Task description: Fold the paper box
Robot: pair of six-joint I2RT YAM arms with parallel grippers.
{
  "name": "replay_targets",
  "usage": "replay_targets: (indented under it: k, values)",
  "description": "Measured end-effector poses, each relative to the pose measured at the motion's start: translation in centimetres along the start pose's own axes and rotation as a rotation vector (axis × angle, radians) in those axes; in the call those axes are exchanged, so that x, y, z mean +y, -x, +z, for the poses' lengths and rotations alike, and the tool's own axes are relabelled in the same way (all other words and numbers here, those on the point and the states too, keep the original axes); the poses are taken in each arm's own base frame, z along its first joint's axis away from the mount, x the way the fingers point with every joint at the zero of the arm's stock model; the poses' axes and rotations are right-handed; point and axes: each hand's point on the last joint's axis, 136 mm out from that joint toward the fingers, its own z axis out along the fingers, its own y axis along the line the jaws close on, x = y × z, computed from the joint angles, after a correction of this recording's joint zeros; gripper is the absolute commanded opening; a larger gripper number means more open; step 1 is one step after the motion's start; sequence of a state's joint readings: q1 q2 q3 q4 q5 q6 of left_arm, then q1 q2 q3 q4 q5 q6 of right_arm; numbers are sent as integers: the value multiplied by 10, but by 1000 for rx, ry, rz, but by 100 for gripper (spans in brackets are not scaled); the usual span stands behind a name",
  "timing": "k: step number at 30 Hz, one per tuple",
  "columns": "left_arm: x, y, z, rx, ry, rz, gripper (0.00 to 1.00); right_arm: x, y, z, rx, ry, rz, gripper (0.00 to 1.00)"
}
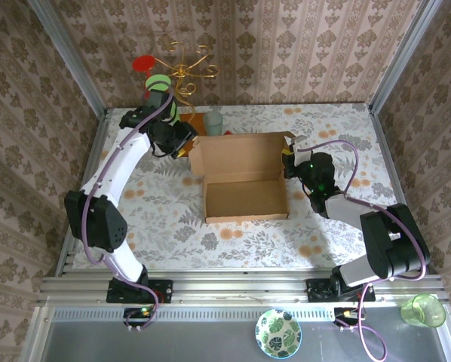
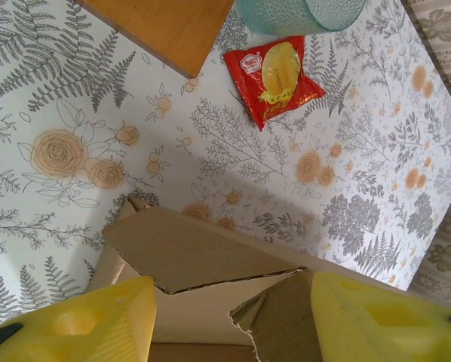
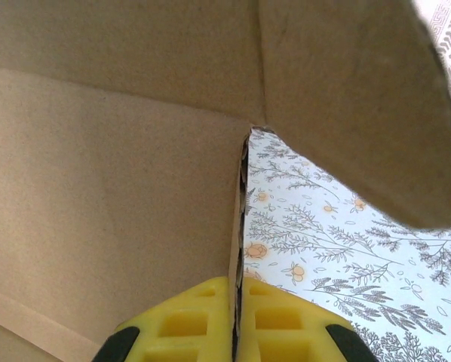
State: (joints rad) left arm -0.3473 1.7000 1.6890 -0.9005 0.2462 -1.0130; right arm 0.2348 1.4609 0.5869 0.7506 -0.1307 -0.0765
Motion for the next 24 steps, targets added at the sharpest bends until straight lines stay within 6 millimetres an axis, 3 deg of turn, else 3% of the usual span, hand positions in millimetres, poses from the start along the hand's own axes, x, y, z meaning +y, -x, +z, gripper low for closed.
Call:
replay_targets:
  k: [3,11,16,20,24]
  values:
    - [-2,5,0,-21,-6,-3,66,0,0,0,0,0,0,0]
    - [5,23,0,-38,-14,-24,68,4,-3,0,12,8,-4,0]
    - [14,42,19,0,-17,-53,74,4,-4,0,16,10,-7,0]
    - [13,32,43,78,-19,-52,71,4,-4,0,16,10,-7,0]
    - [4,11,48,135,-46,-56,68,6,-3,1,15,9,-8,0]
